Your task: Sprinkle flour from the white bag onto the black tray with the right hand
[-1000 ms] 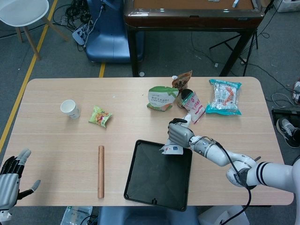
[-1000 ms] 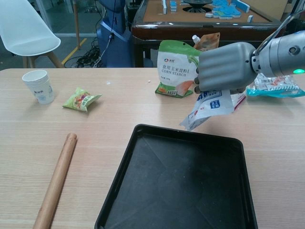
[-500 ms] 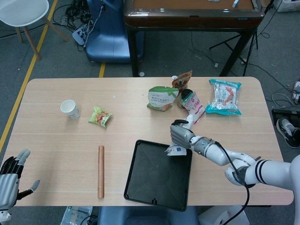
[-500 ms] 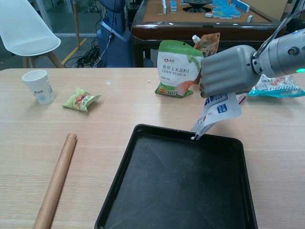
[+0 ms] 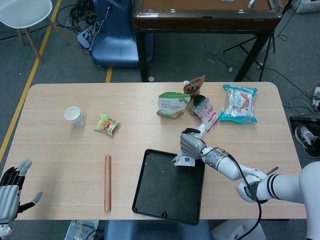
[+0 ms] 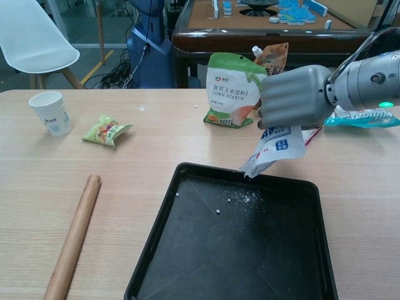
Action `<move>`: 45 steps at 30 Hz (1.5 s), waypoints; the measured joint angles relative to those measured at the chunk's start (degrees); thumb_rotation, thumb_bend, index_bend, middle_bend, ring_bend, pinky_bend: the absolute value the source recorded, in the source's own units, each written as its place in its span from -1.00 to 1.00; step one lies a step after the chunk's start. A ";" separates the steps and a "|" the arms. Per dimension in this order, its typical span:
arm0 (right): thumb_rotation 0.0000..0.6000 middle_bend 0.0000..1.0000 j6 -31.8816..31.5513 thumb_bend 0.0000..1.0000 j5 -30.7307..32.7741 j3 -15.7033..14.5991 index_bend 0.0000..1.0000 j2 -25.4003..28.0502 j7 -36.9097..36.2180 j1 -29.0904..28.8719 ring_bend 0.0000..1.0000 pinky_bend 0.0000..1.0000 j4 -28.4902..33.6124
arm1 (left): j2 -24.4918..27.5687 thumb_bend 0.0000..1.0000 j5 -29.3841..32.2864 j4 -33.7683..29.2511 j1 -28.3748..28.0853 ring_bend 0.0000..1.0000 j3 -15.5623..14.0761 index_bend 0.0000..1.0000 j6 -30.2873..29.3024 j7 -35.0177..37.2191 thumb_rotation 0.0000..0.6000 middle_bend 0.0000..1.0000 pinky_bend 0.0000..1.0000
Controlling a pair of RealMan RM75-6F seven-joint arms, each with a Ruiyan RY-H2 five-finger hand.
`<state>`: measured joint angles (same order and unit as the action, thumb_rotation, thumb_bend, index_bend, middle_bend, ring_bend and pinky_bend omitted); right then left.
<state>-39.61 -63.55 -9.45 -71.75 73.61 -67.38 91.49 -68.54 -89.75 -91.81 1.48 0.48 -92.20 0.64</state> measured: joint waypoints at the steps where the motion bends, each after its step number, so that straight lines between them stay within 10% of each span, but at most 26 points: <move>1: 1.00 0.81 -0.66 1.00 -0.82 0.09 1.00 -0.31 -2.39 0.82 0.56 0.37 -0.64 | 0.03 -0.57 0.02 -0.05 -0.02 -0.76 0.02 -0.86 0.03 -0.04 1.00 -0.82 -0.89; 25: 1.00 0.74 -21.97 0.94 -16.15 7.08 1.00 -18.70 -72.77 22.22 0.55 0.37 -28.84 | 0.15 -0.57 -0.30 -2.59 -1.23 -0.76 0.24 -0.86 1.31 -3.29 1.00 -0.82 -0.89; 45: 1.00 0.32 -15.23 0.64 -15.64 13.53 0.56 -26.12 -110.29 27.68 0.09 -0.02 -35.94 | 0.21 -0.57 0.27 -2.59 -1.30 -0.76 -0.07 -0.86 1.98 -3.06 1.00 -0.82 -0.89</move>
<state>-54.83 -79.18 4.08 -97.88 -36.68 -39.70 55.55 -68.32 -89.48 -94.40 0.17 0.41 -90.23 -2.41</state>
